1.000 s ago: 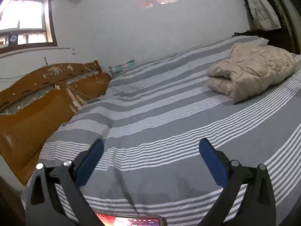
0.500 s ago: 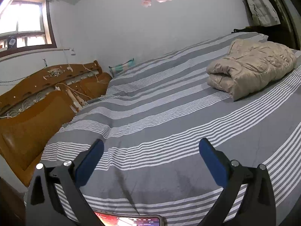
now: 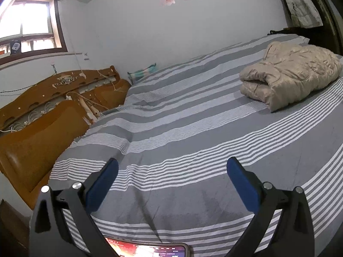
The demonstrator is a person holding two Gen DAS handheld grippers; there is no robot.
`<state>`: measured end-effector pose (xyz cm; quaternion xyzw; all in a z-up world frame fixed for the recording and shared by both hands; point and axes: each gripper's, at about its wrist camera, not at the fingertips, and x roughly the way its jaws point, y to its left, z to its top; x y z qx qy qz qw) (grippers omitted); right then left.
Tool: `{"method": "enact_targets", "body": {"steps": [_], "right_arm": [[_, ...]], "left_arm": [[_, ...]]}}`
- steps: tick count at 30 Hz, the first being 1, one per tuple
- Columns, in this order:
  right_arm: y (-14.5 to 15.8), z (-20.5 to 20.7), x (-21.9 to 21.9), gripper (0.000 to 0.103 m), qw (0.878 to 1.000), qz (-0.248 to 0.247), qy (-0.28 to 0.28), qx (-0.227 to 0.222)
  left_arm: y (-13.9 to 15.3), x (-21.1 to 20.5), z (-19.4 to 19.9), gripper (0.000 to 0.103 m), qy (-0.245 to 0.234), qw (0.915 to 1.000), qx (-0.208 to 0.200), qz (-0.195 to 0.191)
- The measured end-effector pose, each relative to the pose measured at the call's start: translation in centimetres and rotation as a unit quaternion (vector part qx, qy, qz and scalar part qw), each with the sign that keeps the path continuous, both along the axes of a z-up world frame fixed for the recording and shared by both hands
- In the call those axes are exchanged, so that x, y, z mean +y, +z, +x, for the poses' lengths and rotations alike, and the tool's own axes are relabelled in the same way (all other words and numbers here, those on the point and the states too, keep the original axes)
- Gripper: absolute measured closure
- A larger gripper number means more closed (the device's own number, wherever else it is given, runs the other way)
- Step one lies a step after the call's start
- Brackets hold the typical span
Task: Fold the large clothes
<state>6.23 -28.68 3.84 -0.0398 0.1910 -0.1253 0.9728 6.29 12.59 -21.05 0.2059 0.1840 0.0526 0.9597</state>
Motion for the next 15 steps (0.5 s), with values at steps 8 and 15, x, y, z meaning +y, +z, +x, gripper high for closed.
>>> {"method": "enact_targets", "body": {"steps": [8,15], "right_arm": [[0.10,-0.14,-0.30,0.003,1.000,0.003,-0.002,-0.001],[0.05,-0.08,-0.15,0.003,1.000,0.003,0.001,0.000]], "left_arm": [[0.42,-0.33,-0.66,0.002,-0.003,0.9998,-0.019,0.008],[0.55,-0.10,-0.47,0.002,0.001,0.9998,-0.020,0.005]]}}
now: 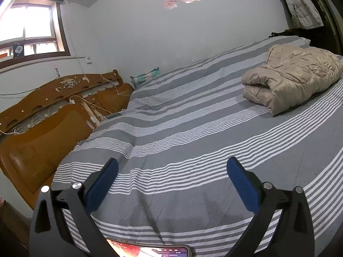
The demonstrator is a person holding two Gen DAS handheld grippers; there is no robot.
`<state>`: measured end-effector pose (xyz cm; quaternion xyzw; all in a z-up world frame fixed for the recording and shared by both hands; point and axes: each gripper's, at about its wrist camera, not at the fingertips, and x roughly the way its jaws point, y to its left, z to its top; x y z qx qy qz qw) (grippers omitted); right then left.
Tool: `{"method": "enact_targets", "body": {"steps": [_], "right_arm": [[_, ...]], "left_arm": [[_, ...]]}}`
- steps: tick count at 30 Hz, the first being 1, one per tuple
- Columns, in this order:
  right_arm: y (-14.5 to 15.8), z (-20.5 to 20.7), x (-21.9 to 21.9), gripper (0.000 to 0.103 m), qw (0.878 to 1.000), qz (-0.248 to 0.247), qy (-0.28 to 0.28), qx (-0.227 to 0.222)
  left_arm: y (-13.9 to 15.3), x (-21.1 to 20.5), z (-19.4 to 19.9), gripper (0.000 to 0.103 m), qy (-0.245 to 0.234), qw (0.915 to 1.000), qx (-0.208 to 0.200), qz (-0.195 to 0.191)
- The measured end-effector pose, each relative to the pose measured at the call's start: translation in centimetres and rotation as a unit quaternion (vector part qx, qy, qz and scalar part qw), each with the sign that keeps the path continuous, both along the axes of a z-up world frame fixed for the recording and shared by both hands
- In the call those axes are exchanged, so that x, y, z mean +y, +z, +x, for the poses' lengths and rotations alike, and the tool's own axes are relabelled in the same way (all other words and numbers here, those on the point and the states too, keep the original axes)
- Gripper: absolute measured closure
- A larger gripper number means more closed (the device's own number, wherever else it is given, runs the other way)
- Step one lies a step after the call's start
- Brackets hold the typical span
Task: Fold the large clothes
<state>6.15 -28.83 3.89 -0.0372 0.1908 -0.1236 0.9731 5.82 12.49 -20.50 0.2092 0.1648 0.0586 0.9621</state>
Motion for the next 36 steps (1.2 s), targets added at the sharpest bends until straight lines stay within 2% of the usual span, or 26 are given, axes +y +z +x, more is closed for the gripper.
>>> {"method": "enact_targets", "body": {"steps": [13,17,20,23,26,36], "right_arm": [[-0.4,0.1,-0.7,0.003,1.000,0.003,-0.003,0.003],[-1.2,0.8,-1.3,0.003,1.000,0.002,-0.008,0.010],[-1.9,1.4,-2.6,0.003,1.000,0.013,-0.012,0.015],[-2.4,1.8,-3.5,0.003,1.000,0.015,-0.014,0.018],[-3.3,2.1,-4.5,0.003,0.999,0.019,-0.016,0.025],[-6.7,2.7,-8.1,0.003,0.998,0.045,-0.021,0.045]], "left_arm": [[0.1,-0.2,0.4,0.002,0.002,1.0000,0.002,0.001],[1.3,-1.0,0.9,0.002,0.005,1.0000,0.006,-0.003],[3.7,-2.0,1.5,0.002,-0.004,0.9992,0.008,-0.038],[6.3,-2.7,2.2,0.002,-0.005,0.9947,0.004,-0.103],[8.0,-3.7,2.6,0.002,-0.008,0.9909,-0.001,-0.135],[10.9,-8.6,3.8,0.002,-0.025,0.9898,0.002,-0.140]]}}
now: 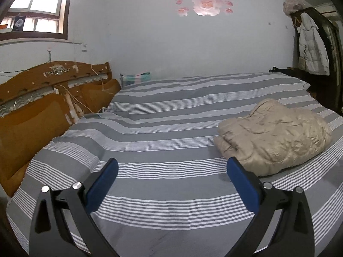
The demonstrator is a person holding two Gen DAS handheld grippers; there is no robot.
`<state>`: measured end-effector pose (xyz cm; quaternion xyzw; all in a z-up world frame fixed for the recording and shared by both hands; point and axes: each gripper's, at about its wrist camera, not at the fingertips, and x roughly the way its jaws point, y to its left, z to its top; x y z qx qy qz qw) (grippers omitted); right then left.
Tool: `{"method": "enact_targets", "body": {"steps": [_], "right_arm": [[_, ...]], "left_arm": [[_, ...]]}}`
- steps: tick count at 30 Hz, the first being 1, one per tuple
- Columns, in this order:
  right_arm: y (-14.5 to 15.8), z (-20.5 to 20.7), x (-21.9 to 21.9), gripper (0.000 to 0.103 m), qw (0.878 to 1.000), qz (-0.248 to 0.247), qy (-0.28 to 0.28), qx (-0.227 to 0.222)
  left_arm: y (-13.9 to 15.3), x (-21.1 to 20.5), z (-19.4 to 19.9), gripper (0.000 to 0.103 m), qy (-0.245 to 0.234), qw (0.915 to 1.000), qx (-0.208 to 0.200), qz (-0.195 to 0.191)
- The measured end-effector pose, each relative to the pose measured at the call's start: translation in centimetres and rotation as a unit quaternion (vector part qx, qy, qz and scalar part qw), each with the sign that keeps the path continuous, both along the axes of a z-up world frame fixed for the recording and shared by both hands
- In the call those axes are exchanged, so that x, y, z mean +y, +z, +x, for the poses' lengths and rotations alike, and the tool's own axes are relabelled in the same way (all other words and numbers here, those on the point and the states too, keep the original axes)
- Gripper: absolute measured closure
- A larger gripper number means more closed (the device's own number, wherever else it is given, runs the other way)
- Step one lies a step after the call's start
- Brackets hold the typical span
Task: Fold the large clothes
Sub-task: 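Move both open grippers toward the beige jacket bundle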
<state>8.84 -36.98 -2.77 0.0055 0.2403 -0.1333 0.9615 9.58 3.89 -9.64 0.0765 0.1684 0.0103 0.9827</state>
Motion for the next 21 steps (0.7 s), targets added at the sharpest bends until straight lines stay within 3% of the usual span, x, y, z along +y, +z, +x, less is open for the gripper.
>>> {"method": "enact_targets", "body": {"steps": [9,21], "right_arm": [[-3.4,3.5,-2.3,0.003,0.999,0.019,0.014,0.029],[-13.2,15.8,-2.8,0.003,0.989,0.072,0.070,0.112]], "left_arm": [[-0.1,-5.2,3.1,0.002,-0.014,0.9996,0.023,0.000],[-6.7,-13.1,13.1,0.002,-0.044,0.9920,0.114,-0.032]]}}
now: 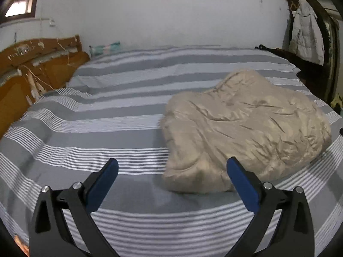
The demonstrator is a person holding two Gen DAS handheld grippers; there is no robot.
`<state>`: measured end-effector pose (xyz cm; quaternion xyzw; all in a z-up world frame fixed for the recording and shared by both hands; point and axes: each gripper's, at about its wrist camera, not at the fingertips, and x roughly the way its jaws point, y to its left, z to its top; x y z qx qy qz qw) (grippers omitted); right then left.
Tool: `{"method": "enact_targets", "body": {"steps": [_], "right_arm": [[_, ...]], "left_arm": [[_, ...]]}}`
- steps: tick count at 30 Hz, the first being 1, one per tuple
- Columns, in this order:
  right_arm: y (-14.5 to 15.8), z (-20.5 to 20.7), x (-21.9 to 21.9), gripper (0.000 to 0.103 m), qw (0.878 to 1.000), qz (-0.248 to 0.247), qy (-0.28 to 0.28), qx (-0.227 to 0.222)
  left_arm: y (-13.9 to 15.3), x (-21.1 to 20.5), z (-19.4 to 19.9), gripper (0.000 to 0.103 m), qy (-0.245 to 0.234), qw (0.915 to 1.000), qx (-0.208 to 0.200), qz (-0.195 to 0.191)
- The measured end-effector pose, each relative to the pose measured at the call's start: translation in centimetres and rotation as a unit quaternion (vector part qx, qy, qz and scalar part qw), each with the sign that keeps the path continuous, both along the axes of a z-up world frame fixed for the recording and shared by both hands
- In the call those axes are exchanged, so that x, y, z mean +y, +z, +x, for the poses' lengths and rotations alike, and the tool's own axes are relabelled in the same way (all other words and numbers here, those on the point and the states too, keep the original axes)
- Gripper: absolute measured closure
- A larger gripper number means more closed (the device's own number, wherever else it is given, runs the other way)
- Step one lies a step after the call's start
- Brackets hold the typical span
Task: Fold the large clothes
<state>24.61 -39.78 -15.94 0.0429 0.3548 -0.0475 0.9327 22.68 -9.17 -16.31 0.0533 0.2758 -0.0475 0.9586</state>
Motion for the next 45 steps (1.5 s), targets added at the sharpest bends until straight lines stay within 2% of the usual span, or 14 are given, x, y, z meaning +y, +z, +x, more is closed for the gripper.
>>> {"method": "enact_targets", "body": {"steps": [7,10,12,17,20,25,28,30,32,33,35,36,39,45], "right_arm": [[-2.5,4.3,0.4,0.004,0.999,-0.006,0.021,0.027],[-3.6,5.2,0.3,0.017,0.999,0.010,0.024,0.041],[-4.2,5.9,0.5,0.033,0.998,0.029,0.034,0.051],[-3.8,6.3,1.7,0.075,0.997,0.025,0.051,0.055],[-2.7,5.6,1.7,0.081,0.997,0.029,0.055,0.052],[0.7,1.2,2.4,0.083,0.995,0.029,0.081,0.039],[1.7,-2.6,2.7,0.081,0.994,0.028,0.093,0.047],[1.0,-4.9,2.8,0.071,0.992,0.025,0.092,0.077],[0.4,-6.8,3.1,0.038,0.993,-0.004,0.070,0.096],[0.6,-7.7,3.5,0.028,0.993,-0.022,0.058,0.096],[3.0,-10.2,4.4,0.007,0.997,-0.042,0.027,0.065],[4.7,-11.5,5.1,0.003,0.998,-0.040,0.009,0.047],[9.9,-15.3,7.7,0.003,1.000,-0.024,-0.018,-0.004],[17.0,-20.2,12.4,0.003,0.996,-0.027,-0.020,-0.086]], "left_arm": [[-1.9,-3.4,4.1,0.002,-0.017,0.9997,0.011,0.017],[-2.7,-4.3,5.5,0.002,-0.014,0.9995,0.022,0.017],[-3.0,-4.3,6.5,0.003,-0.006,0.9996,0.028,0.008],[-2.7,-4.3,7.8,0.061,-0.013,0.9984,0.050,-0.022],[-1.8,-3.3,7.0,0.073,-0.026,0.9975,0.055,-0.036],[0.7,-1.5,1.7,0.076,-0.044,0.9973,0.047,-0.037],[1.4,-0.8,-2.4,0.074,-0.052,0.9969,0.052,-0.029],[0.8,-0.7,-4.6,0.067,-0.048,0.9965,0.067,-0.017],[0.0,0.3,-6.3,0.049,-0.039,0.9964,0.071,-0.026],[0.0,0.9,-7.2,0.045,-0.030,0.9972,0.063,-0.026],[1.2,1.8,-9.2,0.019,-0.011,0.9991,0.038,-0.014],[2.4,2.3,-10.4,0.012,0.003,0.9997,0.024,-0.009],[6.2,3.0,-13.8,0.001,0.012,0.9999,-0.011,-0.003],[11.9,4.0,-21.5,0.002,0.003,0.9971,-0.076,0.005]]}}
